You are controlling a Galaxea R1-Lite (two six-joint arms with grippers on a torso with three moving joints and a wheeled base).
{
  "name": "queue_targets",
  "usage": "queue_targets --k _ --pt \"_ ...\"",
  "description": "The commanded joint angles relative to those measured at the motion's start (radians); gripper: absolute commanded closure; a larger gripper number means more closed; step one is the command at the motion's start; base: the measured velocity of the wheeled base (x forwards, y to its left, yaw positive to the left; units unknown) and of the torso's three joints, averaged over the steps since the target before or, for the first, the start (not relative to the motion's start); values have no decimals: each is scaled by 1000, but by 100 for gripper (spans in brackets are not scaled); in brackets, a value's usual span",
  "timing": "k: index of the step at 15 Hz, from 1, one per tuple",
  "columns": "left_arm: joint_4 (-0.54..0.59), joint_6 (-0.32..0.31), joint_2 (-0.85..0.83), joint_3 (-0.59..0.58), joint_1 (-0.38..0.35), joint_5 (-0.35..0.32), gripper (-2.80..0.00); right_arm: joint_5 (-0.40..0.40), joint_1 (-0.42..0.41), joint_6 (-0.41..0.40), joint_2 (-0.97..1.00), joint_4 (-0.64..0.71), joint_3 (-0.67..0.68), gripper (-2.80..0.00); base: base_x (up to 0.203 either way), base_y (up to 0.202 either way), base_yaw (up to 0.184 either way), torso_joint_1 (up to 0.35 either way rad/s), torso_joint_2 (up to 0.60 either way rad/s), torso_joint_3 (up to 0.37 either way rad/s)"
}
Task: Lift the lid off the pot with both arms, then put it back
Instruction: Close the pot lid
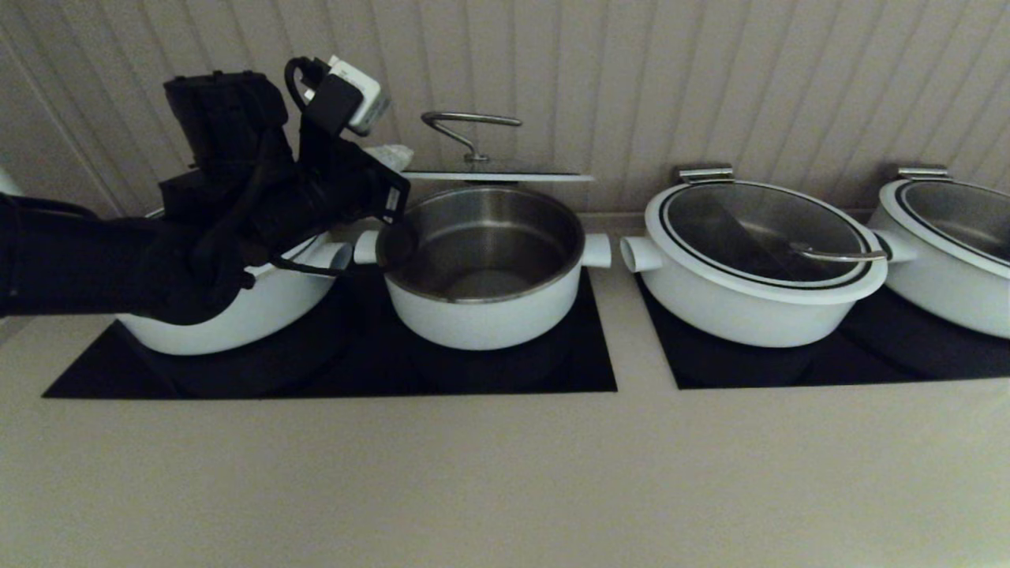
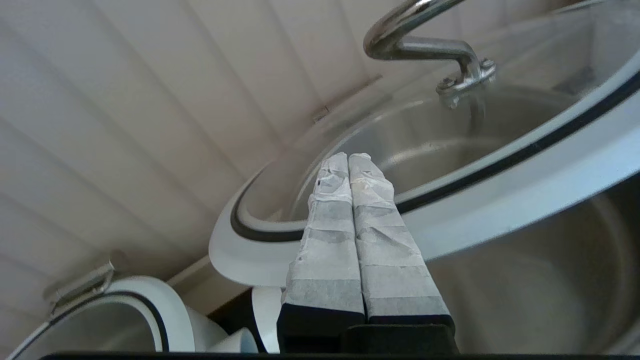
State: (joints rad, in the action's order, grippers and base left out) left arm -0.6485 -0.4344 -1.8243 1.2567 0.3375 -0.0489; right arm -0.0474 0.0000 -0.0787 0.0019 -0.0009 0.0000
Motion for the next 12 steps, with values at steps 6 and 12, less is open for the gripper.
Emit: queue_targets --k 6,12 --pt "-76 -1 0 -85 15 1 0 0 0 -1 0 0 0 0 0 0 0 0 0 0" --pt "-77 0 -4 -97 15 1 0 0 0 -1 0 -1 0 0 0 0 0 0 0 0"
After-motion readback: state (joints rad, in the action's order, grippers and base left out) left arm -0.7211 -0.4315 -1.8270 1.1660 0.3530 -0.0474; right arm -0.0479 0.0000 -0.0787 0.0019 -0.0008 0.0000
